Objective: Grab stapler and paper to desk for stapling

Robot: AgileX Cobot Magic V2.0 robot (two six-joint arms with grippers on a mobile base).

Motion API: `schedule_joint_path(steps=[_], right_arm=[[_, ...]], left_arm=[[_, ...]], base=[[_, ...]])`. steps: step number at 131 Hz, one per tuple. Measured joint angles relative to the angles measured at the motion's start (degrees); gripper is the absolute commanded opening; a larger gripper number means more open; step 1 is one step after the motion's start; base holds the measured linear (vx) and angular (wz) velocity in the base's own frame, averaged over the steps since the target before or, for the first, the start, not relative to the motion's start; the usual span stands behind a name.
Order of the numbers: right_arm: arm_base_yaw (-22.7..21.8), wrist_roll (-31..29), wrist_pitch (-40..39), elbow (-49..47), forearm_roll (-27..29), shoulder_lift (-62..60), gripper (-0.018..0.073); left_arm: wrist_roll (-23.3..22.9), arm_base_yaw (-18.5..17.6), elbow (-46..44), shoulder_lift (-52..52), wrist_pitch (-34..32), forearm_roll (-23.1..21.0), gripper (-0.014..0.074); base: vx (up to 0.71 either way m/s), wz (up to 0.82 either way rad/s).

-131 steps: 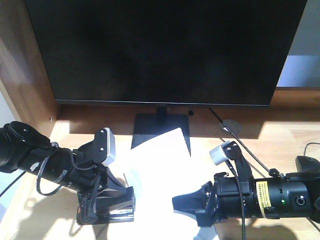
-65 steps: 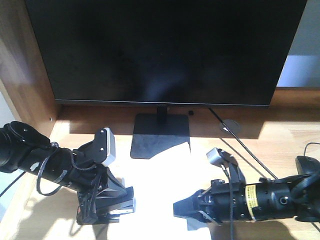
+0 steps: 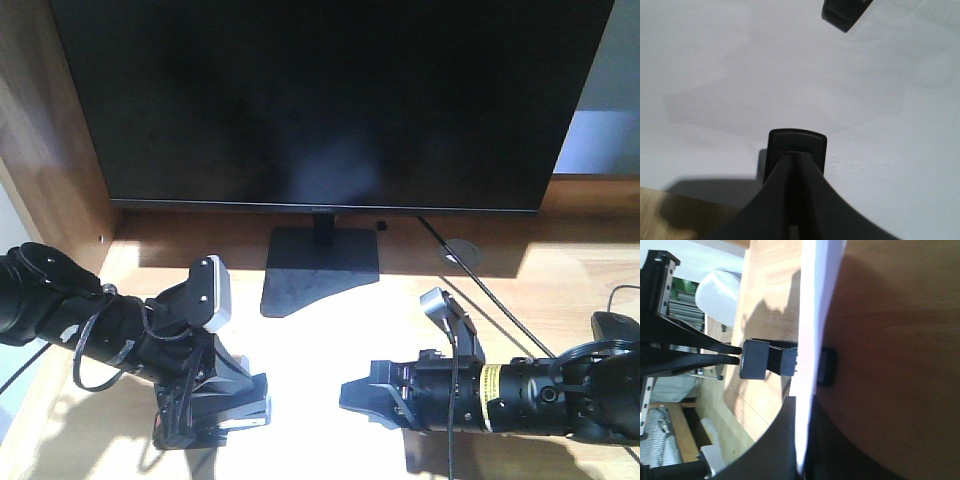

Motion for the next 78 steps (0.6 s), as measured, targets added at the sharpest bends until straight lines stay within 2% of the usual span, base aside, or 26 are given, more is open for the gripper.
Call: schedule_joint_path(steps=[18, 78], right_arm=[[0.0, -1.02, -2.01, -0.05, 1.63, 2.43, -0.0003], [0.0, -3.5, -5.78, -0.1, 1.7, 5.46, -0.0003]], left_arm=[[0.0, 0.0, 0.0, 0.0, 0.0, 0.0, -0.0006], [0.0, 0.0, 0.0, 0.0, 0.0, 0.0, -0.0006]], base=[[0.0, 0.0], [0.0, 0.0]])
